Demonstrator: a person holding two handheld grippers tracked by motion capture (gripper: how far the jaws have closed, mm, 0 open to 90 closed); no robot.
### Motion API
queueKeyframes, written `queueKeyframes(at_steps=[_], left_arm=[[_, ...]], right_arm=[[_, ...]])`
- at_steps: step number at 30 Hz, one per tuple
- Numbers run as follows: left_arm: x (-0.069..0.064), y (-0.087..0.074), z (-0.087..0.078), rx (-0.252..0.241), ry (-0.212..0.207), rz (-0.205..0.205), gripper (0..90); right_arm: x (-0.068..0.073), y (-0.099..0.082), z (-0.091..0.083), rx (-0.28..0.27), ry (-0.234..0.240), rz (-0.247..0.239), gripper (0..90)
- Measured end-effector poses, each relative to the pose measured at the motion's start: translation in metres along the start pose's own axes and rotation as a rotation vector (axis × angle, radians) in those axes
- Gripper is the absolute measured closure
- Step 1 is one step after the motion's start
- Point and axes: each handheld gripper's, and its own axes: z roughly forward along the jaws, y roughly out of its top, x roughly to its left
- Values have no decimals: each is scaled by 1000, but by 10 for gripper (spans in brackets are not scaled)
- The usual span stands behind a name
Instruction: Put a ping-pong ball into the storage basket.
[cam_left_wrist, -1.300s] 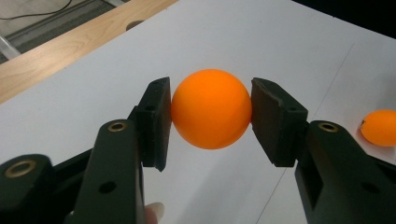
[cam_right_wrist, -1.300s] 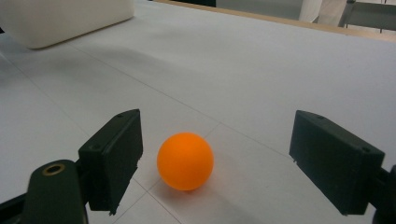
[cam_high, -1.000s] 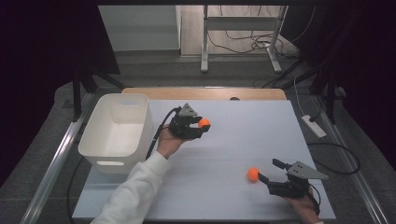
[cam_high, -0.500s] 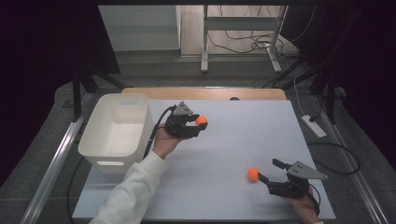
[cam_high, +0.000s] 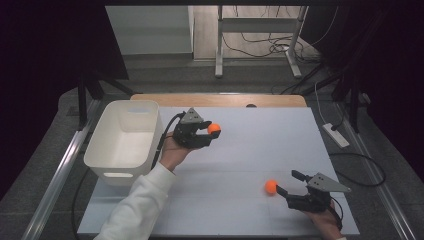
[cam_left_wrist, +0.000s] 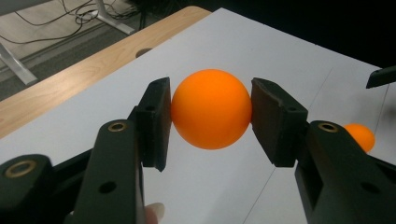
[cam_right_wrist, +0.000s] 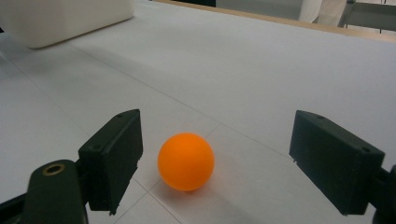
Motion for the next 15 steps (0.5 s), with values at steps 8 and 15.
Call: queueKeyframes(at_steps=[8,15], left_arm=[[-1,4,-10,-18,0,3,505],[0,5,-18,-37,2,-3,505]], right_arm=[[0,0,0,-2,-2,2,177],[0,0,0,1,-2,2,177]])
